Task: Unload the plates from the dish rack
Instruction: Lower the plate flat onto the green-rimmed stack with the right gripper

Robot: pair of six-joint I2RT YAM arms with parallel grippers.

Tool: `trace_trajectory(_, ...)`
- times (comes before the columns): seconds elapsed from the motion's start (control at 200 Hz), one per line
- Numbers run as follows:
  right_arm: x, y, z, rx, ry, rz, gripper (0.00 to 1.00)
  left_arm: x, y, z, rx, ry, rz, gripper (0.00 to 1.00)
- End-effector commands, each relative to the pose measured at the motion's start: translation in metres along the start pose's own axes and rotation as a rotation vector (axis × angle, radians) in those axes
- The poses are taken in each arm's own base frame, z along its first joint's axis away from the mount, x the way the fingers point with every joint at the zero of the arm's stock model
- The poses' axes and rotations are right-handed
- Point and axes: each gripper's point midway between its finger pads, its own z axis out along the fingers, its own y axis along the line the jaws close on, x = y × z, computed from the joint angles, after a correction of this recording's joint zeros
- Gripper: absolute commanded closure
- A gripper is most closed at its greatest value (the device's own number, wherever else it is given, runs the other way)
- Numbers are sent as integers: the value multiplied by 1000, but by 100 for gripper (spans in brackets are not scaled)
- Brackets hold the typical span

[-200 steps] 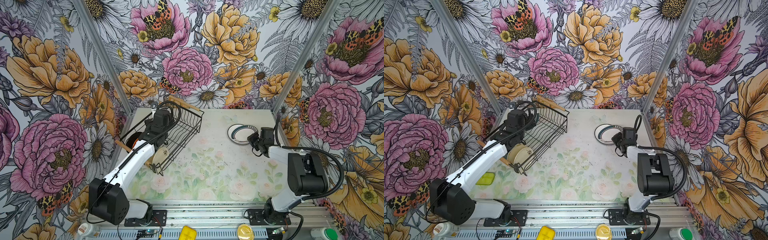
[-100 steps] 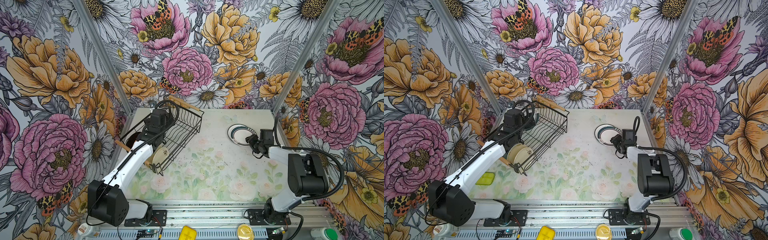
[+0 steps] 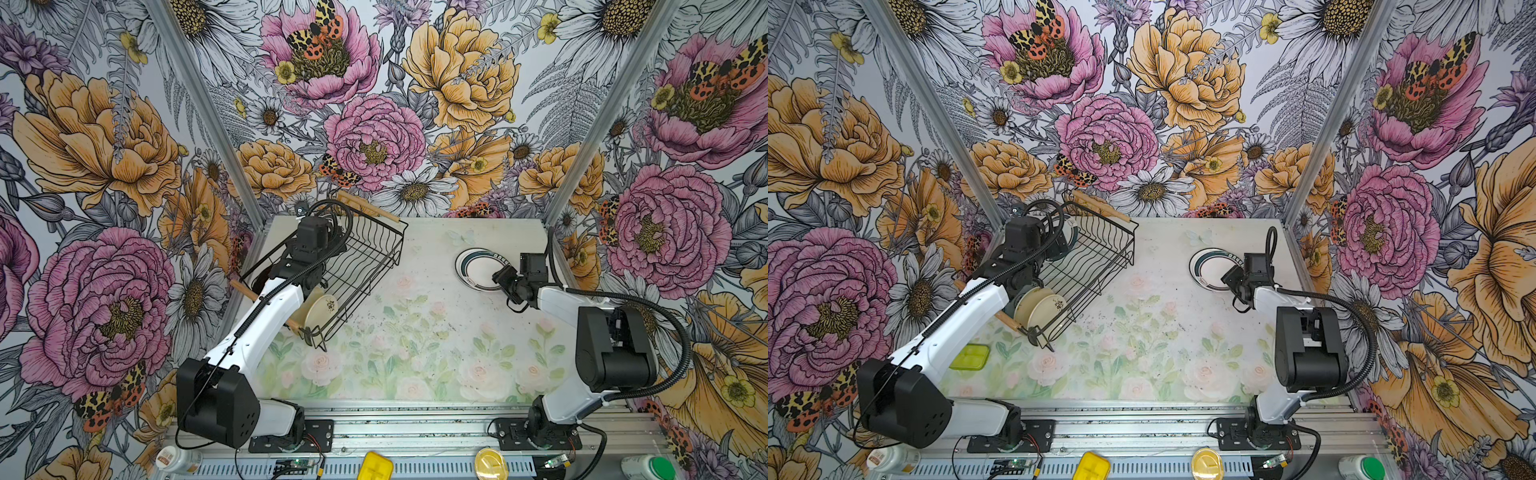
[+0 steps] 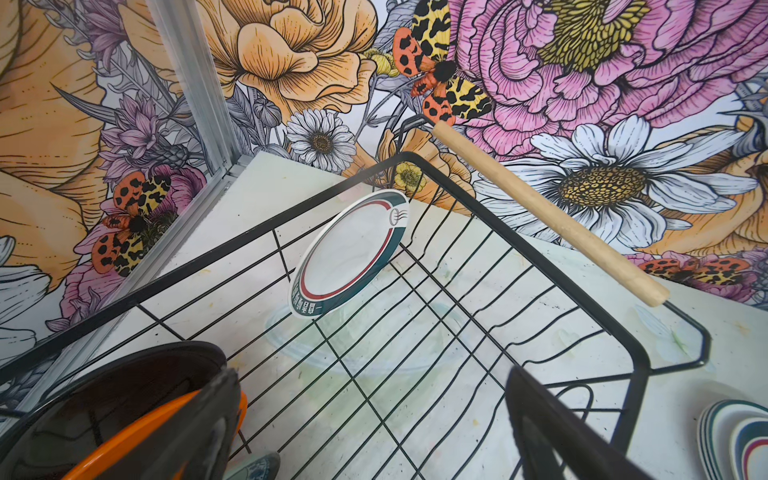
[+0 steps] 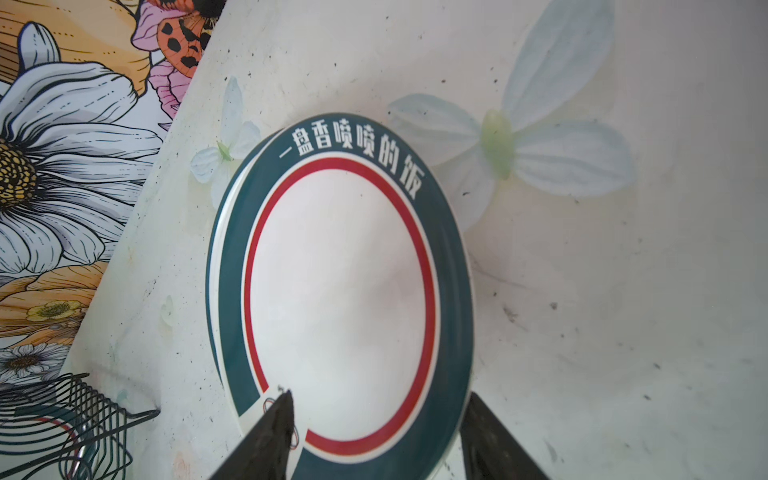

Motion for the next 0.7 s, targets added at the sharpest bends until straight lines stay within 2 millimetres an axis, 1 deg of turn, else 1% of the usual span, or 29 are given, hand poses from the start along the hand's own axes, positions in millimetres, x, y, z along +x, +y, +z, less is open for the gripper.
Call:
trace_trajectory(0.0,-3,2,6,36,1,-44,35,-5,0,1,16,19,-31,1)
trace_trajectory(0.125,-1,5,15,49,24,-64,35,-6,7,0,3,19,-46,1)
trace_trajectory(0.29,0,8,20,87,33,-99,34,-8,12,-1,-10,20,-26,1)
trace_trajectory(0.4,1,7,19,138,33,-132,34,-5,8,0,20,39,-7,1)
trace_trajectory(0.455,0,7,18,160,28,-150,34,-2,4,1,56,57,-2,1)
trace_trajectory(0.515,0,6,18,179,31,-168,33,-1,4,3,70,68,-13,1)
trace_trajectory(0.57,0,7,20,185,38,-176,33,0,7,6,77,80,-25,1)
trace_trajectory(0.585,0,5,21,190,41,-176,33,1,3,6,103,90,-27,1)
trace_trajectory(0.691,2,5,25,205,56,-187,33,4,1,10,137,116,-40,1)
